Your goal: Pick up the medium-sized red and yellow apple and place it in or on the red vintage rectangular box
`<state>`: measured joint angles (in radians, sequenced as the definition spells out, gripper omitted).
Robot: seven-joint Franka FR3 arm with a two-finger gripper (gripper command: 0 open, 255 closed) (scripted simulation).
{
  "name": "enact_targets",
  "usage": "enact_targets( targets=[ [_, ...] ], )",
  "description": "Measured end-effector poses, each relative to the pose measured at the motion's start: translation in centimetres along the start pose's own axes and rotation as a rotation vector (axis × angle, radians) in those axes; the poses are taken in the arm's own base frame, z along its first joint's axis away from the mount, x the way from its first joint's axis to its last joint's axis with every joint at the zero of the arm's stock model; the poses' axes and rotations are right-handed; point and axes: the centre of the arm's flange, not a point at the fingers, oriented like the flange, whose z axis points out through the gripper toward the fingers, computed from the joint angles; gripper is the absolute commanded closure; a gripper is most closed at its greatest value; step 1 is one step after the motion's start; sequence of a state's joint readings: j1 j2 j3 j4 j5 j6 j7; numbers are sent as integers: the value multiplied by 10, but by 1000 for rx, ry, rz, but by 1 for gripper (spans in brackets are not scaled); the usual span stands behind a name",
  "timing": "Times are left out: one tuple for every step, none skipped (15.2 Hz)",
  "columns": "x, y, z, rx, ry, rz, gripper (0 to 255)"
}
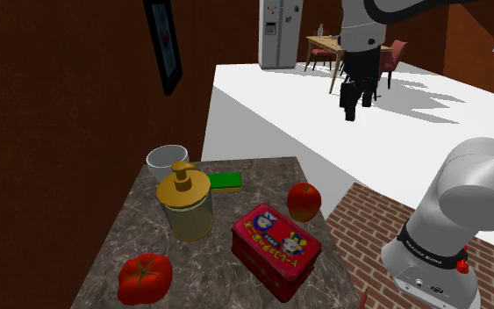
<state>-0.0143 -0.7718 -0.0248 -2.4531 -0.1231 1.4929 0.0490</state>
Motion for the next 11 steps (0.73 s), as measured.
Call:
enact_targets(
  targets=[
    [0,0,0,0,0,0,0],
    [-1,-4,4,6,5,3,0],
    [-2,-13,7,14,11,8,0],
    [-1,-22,11,24,19,15,0],
    [-3,-31,18,35,28,22,0],
    [-2,-41,23,47,37,29,0],
    [-4,-50,28,59,46,37,0],
    [-5,-60,34,70,55,44,0],
    [-5,-69,38,83,65,51,0],
    [-7,-82,42,94,75,58,0],
    [-7,-94,47,106,83,66,0]
  ],
)
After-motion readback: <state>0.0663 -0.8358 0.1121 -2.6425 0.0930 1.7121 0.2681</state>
